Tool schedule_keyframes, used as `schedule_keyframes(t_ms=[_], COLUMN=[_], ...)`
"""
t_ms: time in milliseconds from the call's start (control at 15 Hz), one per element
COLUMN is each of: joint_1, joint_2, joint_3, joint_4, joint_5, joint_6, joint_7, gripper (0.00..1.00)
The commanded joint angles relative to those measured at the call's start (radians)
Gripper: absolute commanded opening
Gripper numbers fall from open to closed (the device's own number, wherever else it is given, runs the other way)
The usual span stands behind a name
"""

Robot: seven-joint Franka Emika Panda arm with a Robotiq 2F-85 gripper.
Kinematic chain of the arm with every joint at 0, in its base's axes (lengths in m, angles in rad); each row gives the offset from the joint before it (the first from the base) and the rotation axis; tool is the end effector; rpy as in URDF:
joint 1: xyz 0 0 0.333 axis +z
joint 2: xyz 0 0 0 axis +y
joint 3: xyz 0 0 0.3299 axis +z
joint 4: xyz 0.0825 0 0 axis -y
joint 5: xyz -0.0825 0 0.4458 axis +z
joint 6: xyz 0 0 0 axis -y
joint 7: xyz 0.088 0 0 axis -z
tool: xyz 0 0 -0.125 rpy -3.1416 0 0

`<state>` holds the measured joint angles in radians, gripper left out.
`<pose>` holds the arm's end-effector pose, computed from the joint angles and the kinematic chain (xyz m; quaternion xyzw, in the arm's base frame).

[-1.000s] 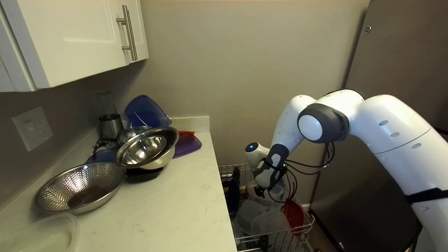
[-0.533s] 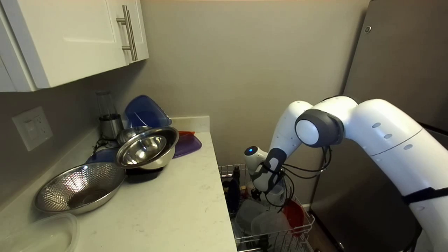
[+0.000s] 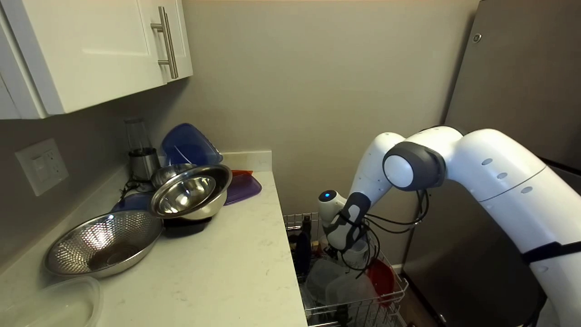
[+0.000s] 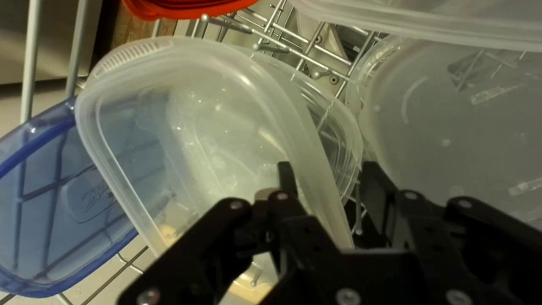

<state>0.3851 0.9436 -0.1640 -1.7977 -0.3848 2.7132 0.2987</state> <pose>0.6345 0.1473 -0.0407 0.9751 0.1686 0.0200 0.1427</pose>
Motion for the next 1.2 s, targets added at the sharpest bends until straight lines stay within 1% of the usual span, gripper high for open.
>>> schedule_keyframes(t_ms=[0,133,267,333,400,467,533,667,800,1000,1133], joint_1=[-0.024,-0.036,-0.109,-0.158,-0.199,-0.254,-0.308,-0.431,-0.568,-0.783,-0.916], joint_2=[-0.084,-0.115,-0.170,-0.206,-0.233,-0.265,-0.293,-0.331,-0.332,-0.261,-0.199], joint_3=[0.018,0.029,0.101,0.150,0.189,0.244,0.296,0.419,0.563,0.796,0.938], joint_4=[-0.091,-0.117,-0.170,-0.206,-0.238,-0.270,-0.303,-0.357,-0.387,-0.391,-0.392], joint_5=[0.029,0.041,0.101,0.143,0.182,0.223,0.263,0.353,0.453,0.573,0.618], joint_6=[0.037,0.043,0.074,0.087,0.109,0.113,0.139,0.183,0.225,0.263,0.256], joint_7=[-0.041,-0.046,-0.099,-0.137,-0.169,-0.220,-0.269,-0.377,-0.489,-0.653,-0.741], gripper=[0.15,0.05,0.02,0.01,0.02,0.04,0.04,0.04,0.04,0.04,0.04])
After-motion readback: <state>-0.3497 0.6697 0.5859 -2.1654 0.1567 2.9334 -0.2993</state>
